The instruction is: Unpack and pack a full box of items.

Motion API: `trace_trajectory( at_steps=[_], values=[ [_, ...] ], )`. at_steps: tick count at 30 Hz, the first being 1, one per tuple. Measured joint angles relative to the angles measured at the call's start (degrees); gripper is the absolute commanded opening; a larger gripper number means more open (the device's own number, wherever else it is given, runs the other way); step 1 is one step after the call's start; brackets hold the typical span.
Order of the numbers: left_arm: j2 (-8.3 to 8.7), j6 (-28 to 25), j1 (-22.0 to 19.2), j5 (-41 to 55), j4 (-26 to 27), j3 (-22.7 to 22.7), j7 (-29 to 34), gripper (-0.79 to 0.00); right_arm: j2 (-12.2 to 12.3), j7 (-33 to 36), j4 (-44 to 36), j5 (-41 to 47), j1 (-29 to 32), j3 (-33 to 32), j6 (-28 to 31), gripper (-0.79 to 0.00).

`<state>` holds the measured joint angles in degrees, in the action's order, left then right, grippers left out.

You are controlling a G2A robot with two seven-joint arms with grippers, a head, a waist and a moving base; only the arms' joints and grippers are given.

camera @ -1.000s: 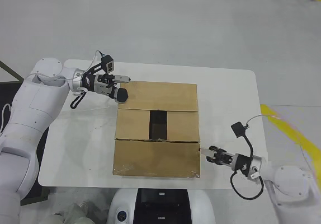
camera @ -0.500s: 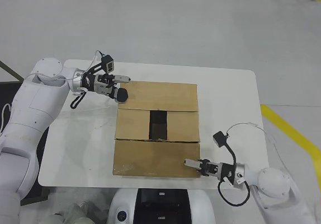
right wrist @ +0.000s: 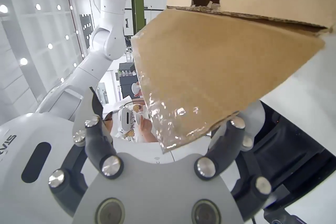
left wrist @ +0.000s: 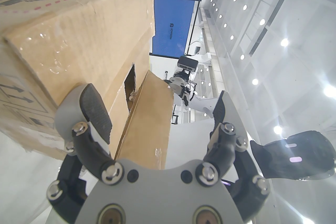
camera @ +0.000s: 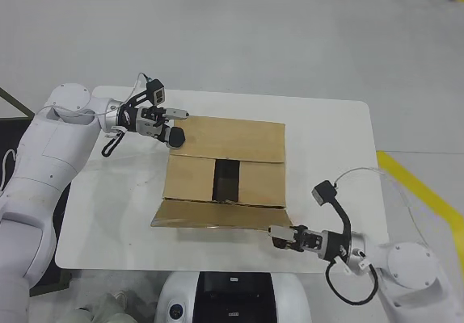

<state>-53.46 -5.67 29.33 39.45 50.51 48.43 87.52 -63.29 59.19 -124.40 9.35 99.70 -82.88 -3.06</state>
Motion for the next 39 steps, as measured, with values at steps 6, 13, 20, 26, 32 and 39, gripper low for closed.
trace_trajectory(
  at_steps=[6, 13, 20, 26, 32, 39],
  values=[
    [0.00, 0.0, 0.0, 0.0, 0.0, 0.0, 0.0, 0.000, 0.4, -1.3, -1.7, 0.0, 0.5, -1.3, 1.2, 0.000],
    [0.00, 0.0, 0.0, 0.0, 0.0, 0.0, 0.0, 0.000, 0.5, -4.1, -1.3, 0.5, -1.3, -1.8, 2.6, 0.000],
    [0.00, 0.0, 0.0, 0.0, 0.0, 0.0, 0.0, 0.000, 0.4, -7.2, 2.5, -0.5, -6.7, 0.9, 3.2, 0.000],
    [0.00, 0.0, 0.0, 0.0, 0.0, 0.0, 0.0, 0.000, 0.2, -9.3, 7.2, -1.7, -12.6, 3.9, 2.0, 0.000],
    [0.00, 0.0, 0.0, 0.0, 0.0, 0.0, 0.0, 0.000, -0.2, -10.8, 12.2, -1.4, -18.3, 6.2, 0.7, 0.000],
    [0.00, 0.0, 0.0, 0.0, 0.0, 0.0, 0.0, 0.000, -0.5, -10.4, 17.0, -0.3, -23.9, 8.5, -1.4, 0.000]
  ],
)
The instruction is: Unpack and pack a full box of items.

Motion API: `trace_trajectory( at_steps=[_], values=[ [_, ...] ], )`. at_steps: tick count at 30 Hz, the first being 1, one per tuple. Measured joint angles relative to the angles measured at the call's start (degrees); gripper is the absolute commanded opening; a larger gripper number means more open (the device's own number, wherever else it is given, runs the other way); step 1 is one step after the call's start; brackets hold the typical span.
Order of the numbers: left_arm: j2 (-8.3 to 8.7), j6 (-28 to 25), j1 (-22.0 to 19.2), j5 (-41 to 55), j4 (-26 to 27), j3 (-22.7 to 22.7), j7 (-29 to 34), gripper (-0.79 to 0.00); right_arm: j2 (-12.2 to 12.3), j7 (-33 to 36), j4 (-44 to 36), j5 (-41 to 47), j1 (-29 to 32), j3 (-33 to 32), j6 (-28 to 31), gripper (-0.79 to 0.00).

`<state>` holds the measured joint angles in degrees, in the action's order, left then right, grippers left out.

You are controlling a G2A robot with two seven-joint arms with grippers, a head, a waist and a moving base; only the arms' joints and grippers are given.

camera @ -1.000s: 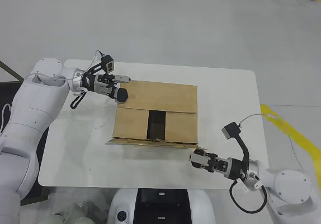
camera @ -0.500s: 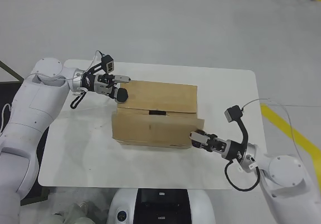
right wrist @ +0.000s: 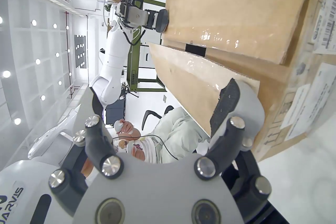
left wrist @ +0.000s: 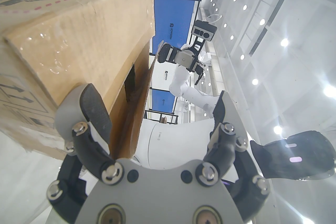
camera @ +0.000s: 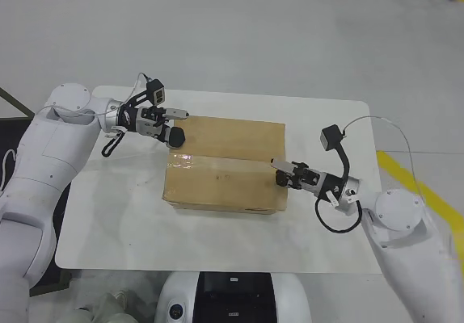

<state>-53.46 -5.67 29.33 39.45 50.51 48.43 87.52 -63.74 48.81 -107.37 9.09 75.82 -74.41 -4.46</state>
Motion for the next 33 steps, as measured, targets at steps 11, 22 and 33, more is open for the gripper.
trace_trajectory(
  at_steps=[11, 22, 33],
  values=[
    [0.00, 0.0, 0.0, 0.0, 0.0, 0.0, 0.0, 0.000, -0.6, -1.8, 7.9, 2.0, -6.1, 3.1, -1.8, 0.000],
    [0.00, 0.0, 0.0, 0.0, 0.0, 0.0, 0.0, 0.000, -0.6, -1.6, 10.7, 2.8, -7.6, 3.1, -3.0, 0.000],
    [0.00, 0.0, 0.0, 0.0, 0.0, 0.0, 0.0, 0.000, -0.6, -1.7, 12.1, 3.0, -8.1, 3.8, -3.2, 0.000]
  ],
)
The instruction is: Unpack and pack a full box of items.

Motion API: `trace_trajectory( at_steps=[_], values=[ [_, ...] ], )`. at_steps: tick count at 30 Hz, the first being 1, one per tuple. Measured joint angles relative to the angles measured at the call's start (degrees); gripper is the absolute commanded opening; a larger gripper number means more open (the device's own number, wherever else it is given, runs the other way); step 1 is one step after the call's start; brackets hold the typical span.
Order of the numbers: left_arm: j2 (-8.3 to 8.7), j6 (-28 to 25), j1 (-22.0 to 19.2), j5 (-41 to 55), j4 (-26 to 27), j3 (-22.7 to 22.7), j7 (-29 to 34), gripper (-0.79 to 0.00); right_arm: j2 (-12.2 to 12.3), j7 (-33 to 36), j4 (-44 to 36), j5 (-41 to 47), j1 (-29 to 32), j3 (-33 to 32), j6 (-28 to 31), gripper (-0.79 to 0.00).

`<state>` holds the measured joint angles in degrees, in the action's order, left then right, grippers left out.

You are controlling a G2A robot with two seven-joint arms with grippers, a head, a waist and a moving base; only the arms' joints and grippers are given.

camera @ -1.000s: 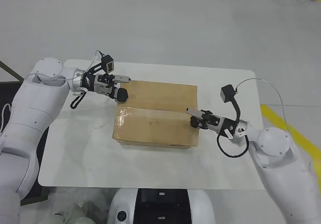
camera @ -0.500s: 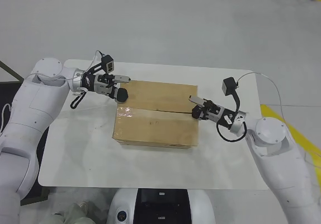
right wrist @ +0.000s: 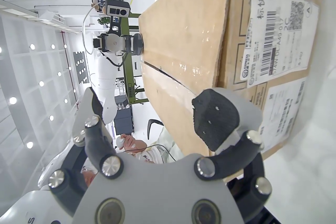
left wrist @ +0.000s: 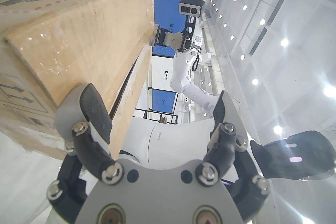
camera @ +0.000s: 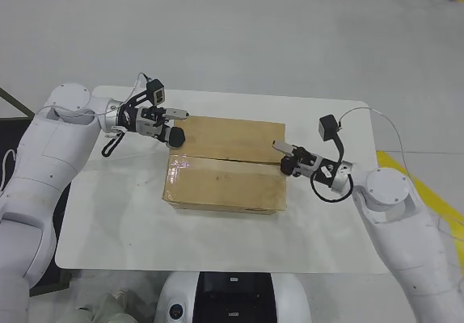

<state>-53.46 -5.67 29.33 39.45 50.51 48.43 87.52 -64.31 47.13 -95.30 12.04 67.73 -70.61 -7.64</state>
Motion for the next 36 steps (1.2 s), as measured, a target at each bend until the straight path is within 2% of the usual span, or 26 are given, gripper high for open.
trace_trajectory(
  at_steps=[9, 18, 36],
  values=[
    [0.00, 0.0, 0.0, 0.0, 0.0, 0.0, 0.0, 0.000, 0.3, 0.9, -2.4, 0.0, 0.3, -0.8, -1.1, 0.000],
    [0.00, 0.0, 0.0, 0.0, 0.0, 0.0, 0.0, 0.000, 0.3, 0.6, -1.0, -0.3, -1.8, 0.5, -5.8, 0.000],
    [0.00, 0.0, 0.0, 0.0, 0.0, 0.0, 0.0, 0.000, 0.2, 0.7, -0.4, 0.3, -3.3, 1.8, -6.2, 0.000]
  ],
)
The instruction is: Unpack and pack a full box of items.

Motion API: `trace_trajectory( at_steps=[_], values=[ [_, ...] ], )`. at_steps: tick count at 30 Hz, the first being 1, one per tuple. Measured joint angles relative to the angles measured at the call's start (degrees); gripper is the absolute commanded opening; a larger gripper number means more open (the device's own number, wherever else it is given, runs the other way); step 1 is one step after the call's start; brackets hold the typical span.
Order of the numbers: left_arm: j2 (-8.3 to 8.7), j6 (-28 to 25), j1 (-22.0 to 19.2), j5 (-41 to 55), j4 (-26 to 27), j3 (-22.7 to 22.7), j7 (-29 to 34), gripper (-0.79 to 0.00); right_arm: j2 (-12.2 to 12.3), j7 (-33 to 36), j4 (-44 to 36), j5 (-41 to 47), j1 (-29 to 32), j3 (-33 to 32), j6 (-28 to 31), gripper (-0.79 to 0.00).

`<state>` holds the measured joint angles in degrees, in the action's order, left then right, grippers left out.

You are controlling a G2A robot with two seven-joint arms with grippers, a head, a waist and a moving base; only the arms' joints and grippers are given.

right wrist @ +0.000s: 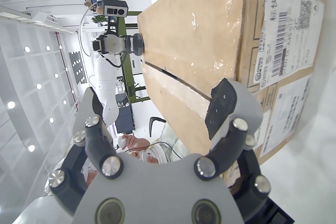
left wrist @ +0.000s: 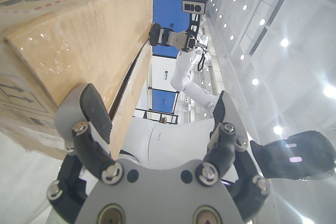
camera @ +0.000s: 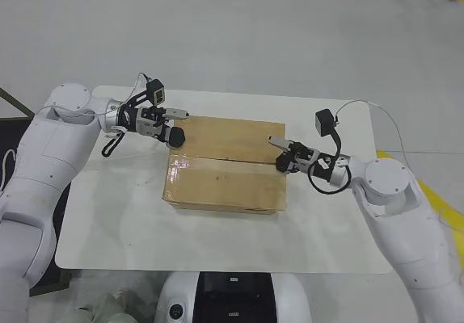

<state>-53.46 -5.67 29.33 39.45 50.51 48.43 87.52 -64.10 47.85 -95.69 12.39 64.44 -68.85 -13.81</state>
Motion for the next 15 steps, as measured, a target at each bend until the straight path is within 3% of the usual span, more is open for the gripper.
trace_trajectory(
  at_steps=[9, 15],
  values=[
    [0.00, 0.0, 0.1, 0.0, 0.2, 0.0, -0.1, 0.000, 0.0, -0.1, 0.3, 0.1, -0.1, 0.2, -0.3, 0.000],
    [0.69, 0.8, 1.8, -1.1, 3.9, 1.9, -2.6, 0.000, 0.0, -0.1, 0.3, 0.1, -0.1, 0.2, -0.3, 0.000]
  ],
)
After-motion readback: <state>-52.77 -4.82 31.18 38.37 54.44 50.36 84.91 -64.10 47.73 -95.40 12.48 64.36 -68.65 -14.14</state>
